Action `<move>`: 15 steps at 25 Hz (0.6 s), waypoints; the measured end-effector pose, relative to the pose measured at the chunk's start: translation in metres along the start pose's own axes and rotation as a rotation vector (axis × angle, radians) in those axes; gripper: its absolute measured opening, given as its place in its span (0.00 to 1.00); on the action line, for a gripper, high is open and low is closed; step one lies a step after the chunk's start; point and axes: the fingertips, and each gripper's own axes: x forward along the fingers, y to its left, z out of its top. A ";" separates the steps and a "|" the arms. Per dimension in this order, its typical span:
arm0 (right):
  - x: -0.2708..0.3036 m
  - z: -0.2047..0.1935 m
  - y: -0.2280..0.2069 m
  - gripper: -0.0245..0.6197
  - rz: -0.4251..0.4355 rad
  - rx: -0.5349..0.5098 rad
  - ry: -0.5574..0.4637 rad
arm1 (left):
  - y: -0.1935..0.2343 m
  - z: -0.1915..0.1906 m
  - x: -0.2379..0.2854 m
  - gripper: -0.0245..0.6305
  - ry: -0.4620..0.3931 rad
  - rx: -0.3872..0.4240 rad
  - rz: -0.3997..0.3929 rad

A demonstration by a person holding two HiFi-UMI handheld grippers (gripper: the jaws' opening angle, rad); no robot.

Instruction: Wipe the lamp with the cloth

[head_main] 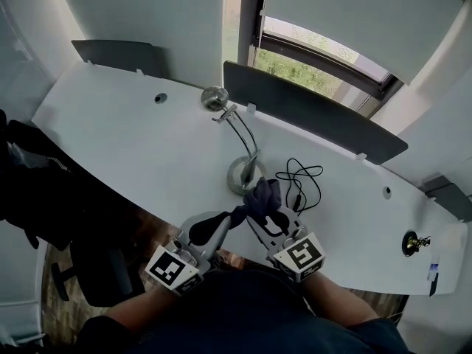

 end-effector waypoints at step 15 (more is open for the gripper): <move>0.076 -0.020 -0.057 0.24 0.080 -0.075 0.060 | 0.036 -0.019 0.023 0.04 0.078 -0.023 0.101</move>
